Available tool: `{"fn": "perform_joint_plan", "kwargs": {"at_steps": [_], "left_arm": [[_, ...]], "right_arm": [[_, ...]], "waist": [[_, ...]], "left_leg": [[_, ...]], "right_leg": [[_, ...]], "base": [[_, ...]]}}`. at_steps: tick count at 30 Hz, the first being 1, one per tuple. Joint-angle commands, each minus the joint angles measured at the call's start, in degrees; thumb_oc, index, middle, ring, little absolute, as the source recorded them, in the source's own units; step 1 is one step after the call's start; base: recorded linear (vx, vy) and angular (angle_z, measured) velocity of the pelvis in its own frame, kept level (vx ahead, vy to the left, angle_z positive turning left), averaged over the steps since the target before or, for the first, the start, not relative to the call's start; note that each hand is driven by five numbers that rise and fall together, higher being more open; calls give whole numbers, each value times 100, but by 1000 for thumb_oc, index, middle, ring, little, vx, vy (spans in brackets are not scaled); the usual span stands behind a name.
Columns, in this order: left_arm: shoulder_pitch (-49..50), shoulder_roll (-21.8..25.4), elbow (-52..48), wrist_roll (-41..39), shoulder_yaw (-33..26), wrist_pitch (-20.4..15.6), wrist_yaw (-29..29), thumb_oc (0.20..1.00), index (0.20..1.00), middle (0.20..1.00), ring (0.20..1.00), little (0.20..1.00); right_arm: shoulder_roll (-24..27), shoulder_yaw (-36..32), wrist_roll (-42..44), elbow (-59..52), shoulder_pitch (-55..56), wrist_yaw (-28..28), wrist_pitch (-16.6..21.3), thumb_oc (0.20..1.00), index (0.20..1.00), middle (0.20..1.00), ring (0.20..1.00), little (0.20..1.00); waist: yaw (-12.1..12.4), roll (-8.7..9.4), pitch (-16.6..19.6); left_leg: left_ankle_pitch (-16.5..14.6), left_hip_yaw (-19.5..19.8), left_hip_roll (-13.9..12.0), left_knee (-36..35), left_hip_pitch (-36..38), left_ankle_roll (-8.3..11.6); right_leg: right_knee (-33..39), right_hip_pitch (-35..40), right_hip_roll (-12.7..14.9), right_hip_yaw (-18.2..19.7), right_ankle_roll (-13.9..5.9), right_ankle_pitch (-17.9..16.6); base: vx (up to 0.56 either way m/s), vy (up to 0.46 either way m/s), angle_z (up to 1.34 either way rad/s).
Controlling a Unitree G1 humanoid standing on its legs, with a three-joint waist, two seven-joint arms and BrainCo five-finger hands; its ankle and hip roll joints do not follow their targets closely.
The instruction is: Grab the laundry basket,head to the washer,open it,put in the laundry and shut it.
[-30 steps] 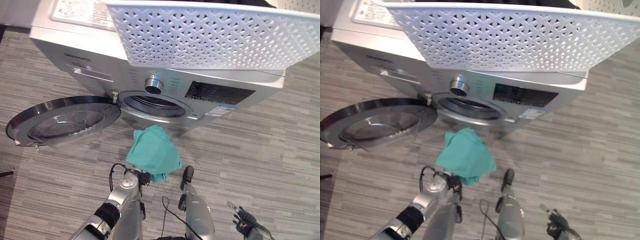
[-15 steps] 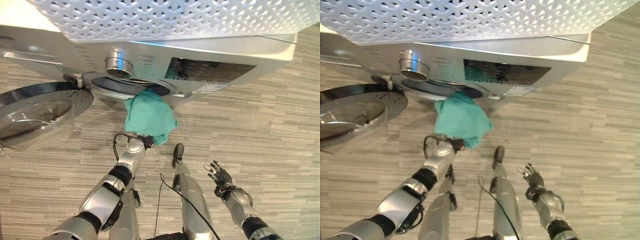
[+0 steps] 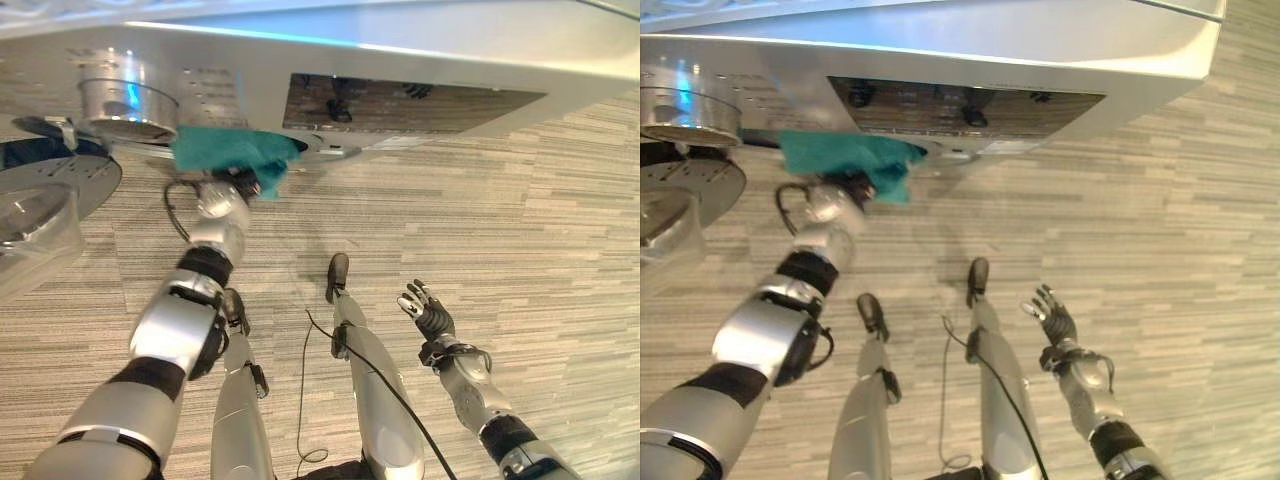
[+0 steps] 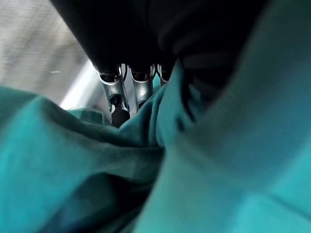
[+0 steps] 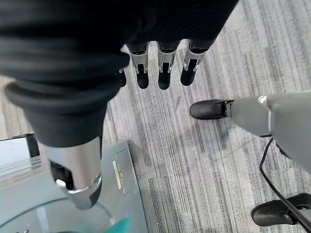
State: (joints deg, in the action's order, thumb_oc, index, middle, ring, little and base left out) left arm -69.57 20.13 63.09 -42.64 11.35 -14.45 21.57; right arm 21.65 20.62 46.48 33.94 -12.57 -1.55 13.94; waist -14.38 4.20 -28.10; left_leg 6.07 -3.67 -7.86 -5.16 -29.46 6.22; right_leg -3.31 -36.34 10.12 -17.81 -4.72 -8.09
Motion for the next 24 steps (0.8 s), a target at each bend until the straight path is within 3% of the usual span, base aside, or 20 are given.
{"fn": "perform_joint_plan", "kwargs": {"at_steps": [1, 7, 10, 11, 12, 13, 14, 15, 17, 20, 21, 22, 23, 24], "left_arm": [[-445, 151, 478, -171, -235, -334, 16, 200, 200, 200, 200, 200], [-1913, 526, 138, -916, 87, -572, -5, 200, 200, 200, 200, 200], [-2547, 282, -571, -1775, 278, -1091, -18, 200, 200, 200, 200, 200], [-2530, 94, -1125, -2349, 236, -1386, -83, 250, 250, 250, 250, 250], [-2523, 78, -1078, -2316, 309, -1229, -125, 1000, 1000, 1000, 1000, 1000], [-2528, 79, -1072, -2318, 309, -1217, -131, 1000, 1000, 1000, 1000, 1000], [-2566, 221, -741, -2083, 534, -829, -304, 1000, 1000, 1000, 1000, 1000], [-2659, 516, -96, -1646, 948, -253, -692, 1000, 1000, 1000, 1000, 1000], [-2680, 1172, 978, -316, 1776, 467, -1310, 1000, 1000, 1000, 1000, 1000], [-2858, 1505, 1632, 1861, 2609, 790, -1380, 1000, 1000, 1000, 1000, 1000], [-2970, 1555, 1864, 3453, 3231, 987, -1108, 1000, 1000, 1000, 1000, 1000], [-2981, 1547, 1958, 4345, 3623, 1120, -1126, 1000, 1000, 1000, 1000, 1000], [-2988, 1545, 1962, 4357, 3628, 1121, -1126, 1000, 1000, 1000, 1000, 1000], [-2880, 1445, 2039, 5515, 4116, 1301, -1176, 1000, 1000, 1000, 1000, 1000]], "right_arm": [[179, -130, 137, -30, 319, -67, 249, 1000, 1000, 1000, 1000, 1000], [485, -272, 185, 90, 135, -93, 193, 1000, 1000, 1000, 1000, 1000], [599, -399, 279, 3, 220, -156, 157, 1000, 1000, 1000, 1000, 1000], [601, -408, 282, -90, 309, -159, 117, 1000, 1000, 1000, 1000, 1000], [616, -415, 308, -104, 316, -179, 105, 1000, 1000, 1000, 1000, 1000], [615, -418, 311, -106, 320, -182, 103, 1000, 1000, 1000, 1000, 1000], [673, -458, 382, -130, 302, -238, 73, 1000, 1000, 1000, 1000, 1000], [782, -516, 399, -124, 254, -309, 29, 1000, 1000, 1000, 1000, 1000], [998, -708, 333, -129, 319, -489, -127, 1000, 1000, 1000, 1000, 1000], [1135, -811, 154, -49, 502, -727, -281, 1000, 1000, 1000, 1000, 1000], [1208, -817, 112, -151, 589, -872, -271, 1000, 1000, 1000, 1000, 1000], [1256, -782, 49, -170, 569, -898, -258, 1000, 1000, 1000, 1000, 1000], [1247, -781, 48, -169, 565, -898, -258, 1000, 1000, 1000, 1000, 1000], [1313, -709, -70, -188, 548, -906, -225, 1000, 1000, 1000, 1000, 1000]], "waist": [[13, 130, 424], [-96, -25, 541], [-104, -125, 573], [-120, -160, 607], [-123, -177, 626], [-121, -177, 633], [-125, -206, 655], [-130, -245, 677], [-101, -327, 692], [-58, -422, 686], [-86, -389, 661], [-120, -355, 651], [-118, -345, 648], [-158, -283, 636]], "left_leg": [[-487, -294, -783, 16, 346, 543], [-441, -246, -827, 16, 213, 591], [-431, -186, -815, 16, 124, 598], [-423, -161, -810, 16, 77, 608], [-413, -157, -810, 16, 69, 609], [-412, -155, -810, 16, 63, 610], [-401, -161, -803, 16, 57, 611], [-379, -176, -802, 16, 57, 611], [-327, -209, -793, 16, 61, 610], [-265, -213, -796, 16, 64, 613], [-239, -213, -801, 16, 49, 610], [-237, -217, -809, 16, 43, 612], [-238, -219, -807, 16, 46, 611], [-243, -214, -822, 16, 36, 614]], "right_leg": [[-746, -1001, 72, 601, -616, 403], [-971, -1273, 21, 656, -619, 509], [-1016, -1356, 19, 629, -625, 552], [-1068, -1421, 11, 632, -616, 581], [-1095, -1437, 8, 628, -608, 591], [-1102, -1446, 9, 628, -607, 596], [-1115, -1451, 4, 635, -598, 606], [-1126, -1465, 9, 642, -588, 600], [-1156, -1504, 19, 668, -565, 575], [-1195, -1512, 60, 653, -536, 551], [-1210, -1535, 49, 652, -518, 534], [-1206, -1540, 38, 658, -510, 520], [-1209, -1540, 39, 661, -510, 522], [-1203, -1555, 13, 675, -498, 510]], "base": [[43, -20, -2], [37, -11, -1], [35, -29, 1], [28, -30, 11], [18, -13, 11], [2, 2, 5], [0, 0, 0], [5, 53, 15], [2, 70, 21], [-16, 45, -23], [-41, 17, -18], [-33, 6, 0], [-30, 6, 18], [-22, 10, 18]]}}
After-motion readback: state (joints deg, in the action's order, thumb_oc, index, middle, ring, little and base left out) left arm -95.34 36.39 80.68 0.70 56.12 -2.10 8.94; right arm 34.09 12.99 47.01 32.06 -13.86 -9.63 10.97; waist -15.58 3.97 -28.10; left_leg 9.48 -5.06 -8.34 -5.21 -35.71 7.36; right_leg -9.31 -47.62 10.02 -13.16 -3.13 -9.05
